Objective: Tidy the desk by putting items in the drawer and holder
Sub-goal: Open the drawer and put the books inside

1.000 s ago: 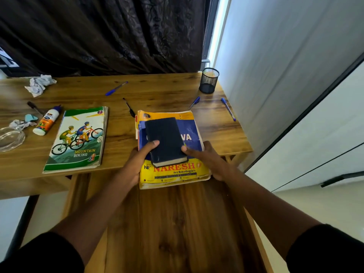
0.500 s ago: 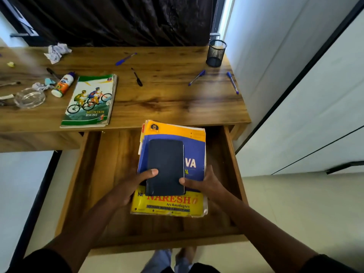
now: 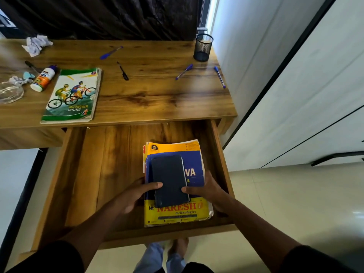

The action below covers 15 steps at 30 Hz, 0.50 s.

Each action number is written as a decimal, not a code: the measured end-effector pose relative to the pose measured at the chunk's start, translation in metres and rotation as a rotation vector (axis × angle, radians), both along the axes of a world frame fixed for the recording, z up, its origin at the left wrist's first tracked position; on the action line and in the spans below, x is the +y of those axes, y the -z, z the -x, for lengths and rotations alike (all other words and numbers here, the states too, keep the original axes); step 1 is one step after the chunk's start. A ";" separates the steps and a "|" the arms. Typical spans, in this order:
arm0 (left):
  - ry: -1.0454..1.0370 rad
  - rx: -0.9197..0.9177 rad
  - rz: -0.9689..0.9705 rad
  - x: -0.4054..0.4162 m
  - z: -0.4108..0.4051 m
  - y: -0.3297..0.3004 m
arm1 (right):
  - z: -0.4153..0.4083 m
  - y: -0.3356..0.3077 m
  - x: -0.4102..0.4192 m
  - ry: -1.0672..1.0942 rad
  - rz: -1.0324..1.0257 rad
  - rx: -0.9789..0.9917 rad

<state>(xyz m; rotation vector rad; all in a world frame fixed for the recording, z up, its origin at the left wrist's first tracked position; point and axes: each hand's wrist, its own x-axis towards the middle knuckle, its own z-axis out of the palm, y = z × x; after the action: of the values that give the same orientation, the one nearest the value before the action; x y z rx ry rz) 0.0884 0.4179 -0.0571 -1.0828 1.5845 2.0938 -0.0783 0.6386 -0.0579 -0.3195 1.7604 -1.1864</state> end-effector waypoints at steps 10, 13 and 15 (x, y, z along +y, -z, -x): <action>0.009 -0.058 0.081 0.005 0.024 -0.002 | 0.017 -0.004 0.005 0.029 -0.060 0.062; 0.002 -0.078 0.103 0.008 0.028 0.001 | 0.018 -0.003 0.006 0.062 -0.090 0.090; 0.022 -0.089 0.111 0.007 0.032 0.002 | 0.017 -0.001 0.008 0.106 -0.116 0.114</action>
<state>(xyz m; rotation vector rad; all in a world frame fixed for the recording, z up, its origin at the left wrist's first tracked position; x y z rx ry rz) 0.0561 0.4245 -0.0591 -1.1726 1.6787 1.9353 -0.0950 0.6466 -0.0564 -0.2308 1.9582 -1.1539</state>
